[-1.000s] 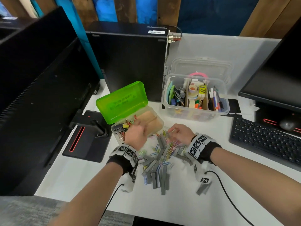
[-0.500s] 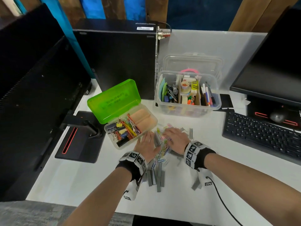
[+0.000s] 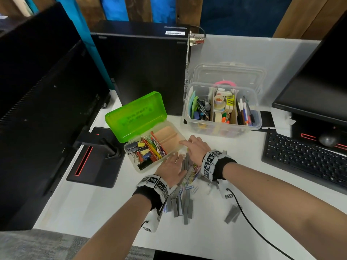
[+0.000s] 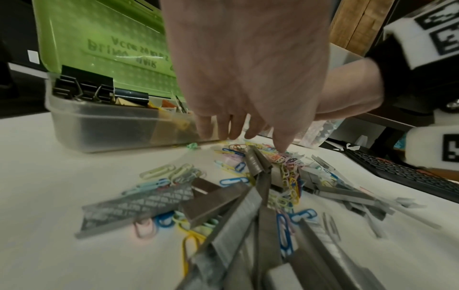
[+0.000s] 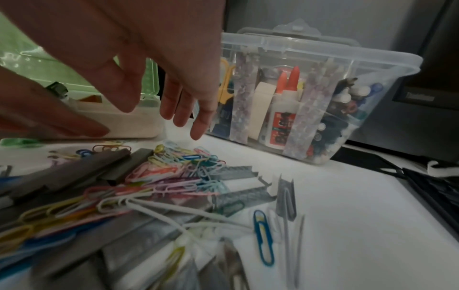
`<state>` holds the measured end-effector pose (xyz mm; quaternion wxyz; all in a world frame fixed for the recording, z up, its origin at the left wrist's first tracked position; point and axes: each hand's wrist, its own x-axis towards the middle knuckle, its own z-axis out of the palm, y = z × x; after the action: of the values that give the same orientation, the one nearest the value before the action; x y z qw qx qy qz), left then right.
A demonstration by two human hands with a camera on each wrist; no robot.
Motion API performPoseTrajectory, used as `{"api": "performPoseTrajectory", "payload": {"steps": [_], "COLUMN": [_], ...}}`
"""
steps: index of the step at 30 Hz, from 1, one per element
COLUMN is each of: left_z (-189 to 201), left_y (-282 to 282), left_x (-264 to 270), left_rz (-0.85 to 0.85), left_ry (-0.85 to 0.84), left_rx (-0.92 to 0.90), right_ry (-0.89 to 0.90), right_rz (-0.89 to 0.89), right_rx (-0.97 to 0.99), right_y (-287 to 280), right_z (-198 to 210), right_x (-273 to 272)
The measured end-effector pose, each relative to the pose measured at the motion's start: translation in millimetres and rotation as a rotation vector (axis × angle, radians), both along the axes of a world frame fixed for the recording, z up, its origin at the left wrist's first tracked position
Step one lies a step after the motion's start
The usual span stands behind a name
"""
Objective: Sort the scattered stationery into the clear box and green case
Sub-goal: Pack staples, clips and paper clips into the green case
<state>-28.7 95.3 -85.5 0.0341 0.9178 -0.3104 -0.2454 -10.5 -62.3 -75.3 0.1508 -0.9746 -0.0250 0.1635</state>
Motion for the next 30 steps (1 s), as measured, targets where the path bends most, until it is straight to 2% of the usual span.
{"api": "performPoseTrajectory", "payload": {"steps": [5, 10, 14, 21, 24, 30], "left_z": [0.4, -6.3, -6.9, -15.4, -16.8, -9.2], "left_y": [1.8, 6.3, -0.7, -19.9, -25.8, -26.0], "left_x": [4.9, 11.2, 16.6, 24.3, 26.2, 11.1], "left_rz": [0.023, -0.011, -0.008, 0.162, 0.103, -0.013], "left_ry": [0.019, -0.014, 0.029, 0.123, 0.123, 0.188], "left_rx": [-0.022, -0.038, -0.007, 0.015, 0.093, 0.053], "right_ry": [-0.003, -0.109, -0.098, -0.109, -0.11, -0.092], "right_rz": [0.123, 0.187, 0.17, 0.158, 0.157, 0.146], "right_rx": [-0.18, -0.134, -0.059, -0.011, -0.023, -0.019], "right_y": [-5.1, -8.1, -11.0, -13.2, -11.7, -9.6], "right_z": [5.6, 15.6, 20.5, 22.4, 24.2, 21.9], "right_x": [25.0, 46.7, 52.0, 58.0, 59.4, 52.5]}}
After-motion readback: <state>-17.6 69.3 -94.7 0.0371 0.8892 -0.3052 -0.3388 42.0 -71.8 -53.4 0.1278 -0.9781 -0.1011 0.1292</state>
